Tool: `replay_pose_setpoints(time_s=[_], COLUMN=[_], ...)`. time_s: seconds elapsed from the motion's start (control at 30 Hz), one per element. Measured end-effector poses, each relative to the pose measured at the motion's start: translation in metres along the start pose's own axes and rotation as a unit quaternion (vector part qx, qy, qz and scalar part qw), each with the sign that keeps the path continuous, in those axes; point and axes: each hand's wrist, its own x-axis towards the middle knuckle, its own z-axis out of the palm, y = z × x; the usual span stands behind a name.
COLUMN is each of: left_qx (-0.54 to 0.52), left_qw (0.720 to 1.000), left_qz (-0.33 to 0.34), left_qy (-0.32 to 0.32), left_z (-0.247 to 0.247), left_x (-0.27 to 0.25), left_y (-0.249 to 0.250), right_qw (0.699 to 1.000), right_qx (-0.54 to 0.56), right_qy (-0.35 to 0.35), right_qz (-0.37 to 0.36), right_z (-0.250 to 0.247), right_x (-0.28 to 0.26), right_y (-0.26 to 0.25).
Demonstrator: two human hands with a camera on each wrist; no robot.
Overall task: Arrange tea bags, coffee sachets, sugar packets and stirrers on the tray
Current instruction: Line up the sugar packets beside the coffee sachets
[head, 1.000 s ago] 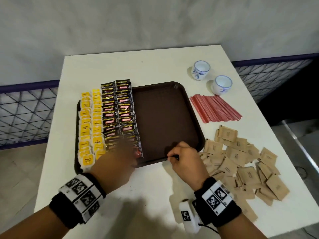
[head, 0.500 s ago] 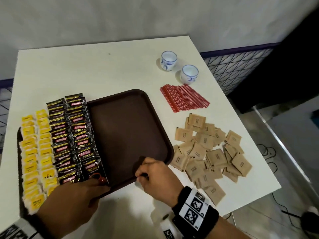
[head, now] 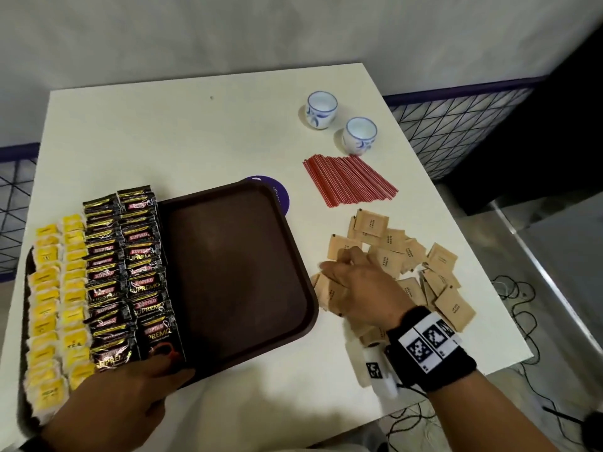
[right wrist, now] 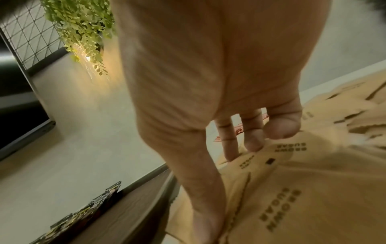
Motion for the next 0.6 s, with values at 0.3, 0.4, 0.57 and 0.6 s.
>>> replay_pose_setpoints(time_s=[0.3, 0.4, 0.57, 0.6], left_qx=[0.061, 0.034, -0.042, -0.016], left_qw=[0.997, 0.999, 0.997, 0.997], left_qz=[0.041, 0.04, 0.018, 0.002], left_qy=[-0.004, 0.002, -0.063, -0.076], left_z=[0.019, 0.022, 0.029, 0.023], left_x=[-0.009, -0.007, -0.007, -0.002], left_y=[0.003, 0.007, 0.0, 0.006], right_qw=[0.999, 1.0, 1.0, 0.999], right_qx=[0.034, 0.03, -0.012, -0.015], right_qy=[0.002, 0.007, 0.012, 0.014], right_qz=[0.005, -0.005, -0.026, -0.027], right_z=[-0.009, -0.011, -0.011, -0.012], right_x=[0.011, 0.013, 0.017, 0.017], right_y=[-0.003, -0.005, -0.007, -0.007])
